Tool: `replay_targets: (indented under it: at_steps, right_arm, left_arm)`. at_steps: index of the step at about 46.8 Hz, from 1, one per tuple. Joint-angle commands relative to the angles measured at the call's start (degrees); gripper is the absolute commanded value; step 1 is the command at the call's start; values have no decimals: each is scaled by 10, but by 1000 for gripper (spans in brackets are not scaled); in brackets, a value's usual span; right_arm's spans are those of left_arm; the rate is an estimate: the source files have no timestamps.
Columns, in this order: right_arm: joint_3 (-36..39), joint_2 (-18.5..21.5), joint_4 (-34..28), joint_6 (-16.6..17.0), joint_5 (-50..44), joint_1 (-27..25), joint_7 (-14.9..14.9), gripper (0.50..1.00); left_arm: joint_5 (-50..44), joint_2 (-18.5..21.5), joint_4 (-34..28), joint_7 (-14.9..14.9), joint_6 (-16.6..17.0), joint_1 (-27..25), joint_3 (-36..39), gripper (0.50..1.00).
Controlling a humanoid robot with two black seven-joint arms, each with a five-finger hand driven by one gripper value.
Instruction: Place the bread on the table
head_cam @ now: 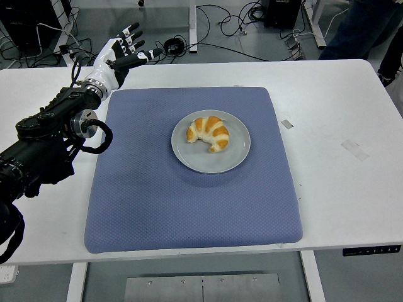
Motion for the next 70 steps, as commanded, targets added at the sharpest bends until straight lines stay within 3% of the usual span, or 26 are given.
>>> replay_targets:
  at_steps: [1, 11, 20, 35, 41, 47, 56, 70]
  right_arm:
    - [0, 0, 0, 0, 0, 0, 0, 1000]
    - [0, 0, 0, 0, 0, 0, 0, 1000]
    - [0, 0, 0, 0, 0, 0, 0, 1000]
    - [0, 0, 0, 0, 0, 0, 0, 1000]
    - [0, 0, 0, 0, 0, 0, 0, 1000]
    - [0, 0, 0, 0, 0, 0, 0, 1000]
    - [0, 0, 0, 0, 0, 0, 0, 1000]
    - [0, 0, 0, 0, 0, 0, 0, 1000]
  left_arm:
    - [6, -5, -1, -1, 34, -10, 28, 977]
    - [68, -4, -3, -9, 41, -31, 74, 977]
    - [145, 25, -3, -12, -78, -71, 81, 977]
    - [236, 24, -2, -13, -76, -137, 181, 977]
    - [262, 18, -3, -49, -96, -156, 260, 972]
    - [268, 3, -3, -54, -107, -159, 297, 972]
    - [293, 10, -60, -56, -179, -181, 315, 972]
    - [410, 12, -104, -54, -185, -194, 326, 972]
